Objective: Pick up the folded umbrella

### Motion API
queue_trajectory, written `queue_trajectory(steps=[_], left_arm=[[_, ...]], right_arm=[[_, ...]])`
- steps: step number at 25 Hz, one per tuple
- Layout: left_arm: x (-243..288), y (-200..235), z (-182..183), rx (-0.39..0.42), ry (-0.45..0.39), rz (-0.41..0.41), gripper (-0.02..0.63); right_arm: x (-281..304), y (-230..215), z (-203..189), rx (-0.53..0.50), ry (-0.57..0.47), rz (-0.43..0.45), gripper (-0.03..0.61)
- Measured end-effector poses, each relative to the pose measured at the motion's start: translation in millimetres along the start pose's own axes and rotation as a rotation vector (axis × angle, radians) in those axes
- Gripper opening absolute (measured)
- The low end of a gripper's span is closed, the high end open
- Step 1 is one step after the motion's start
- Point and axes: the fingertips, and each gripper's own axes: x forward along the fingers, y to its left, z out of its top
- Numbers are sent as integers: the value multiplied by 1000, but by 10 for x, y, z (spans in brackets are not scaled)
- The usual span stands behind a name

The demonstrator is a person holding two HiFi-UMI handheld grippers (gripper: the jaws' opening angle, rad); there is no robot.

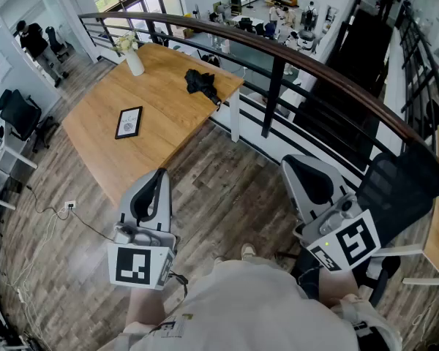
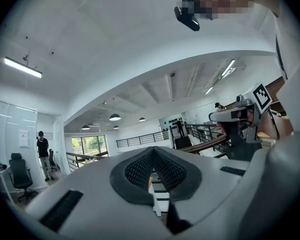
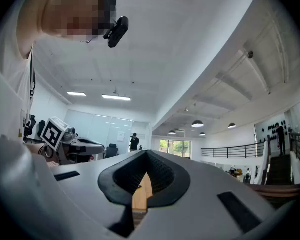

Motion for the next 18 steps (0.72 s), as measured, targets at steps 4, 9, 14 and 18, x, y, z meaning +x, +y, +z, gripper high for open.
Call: queue_trajectory(steps=[4,9,14,18], left_arm=[[83,25,35,-8,1,6,17],[164,-28,25,-24,11,28,17],[202,-138,23,-37,6,46,17],[255,-238,14,-33,15,52,17]], right_arm=[[5,-80,-34,20,-15,3,28],[37,-191,-79,24,-29,38,29],[-18,-326,-160,43,-43,48,31],[-57,-447,-225,48,-35,42,31]])
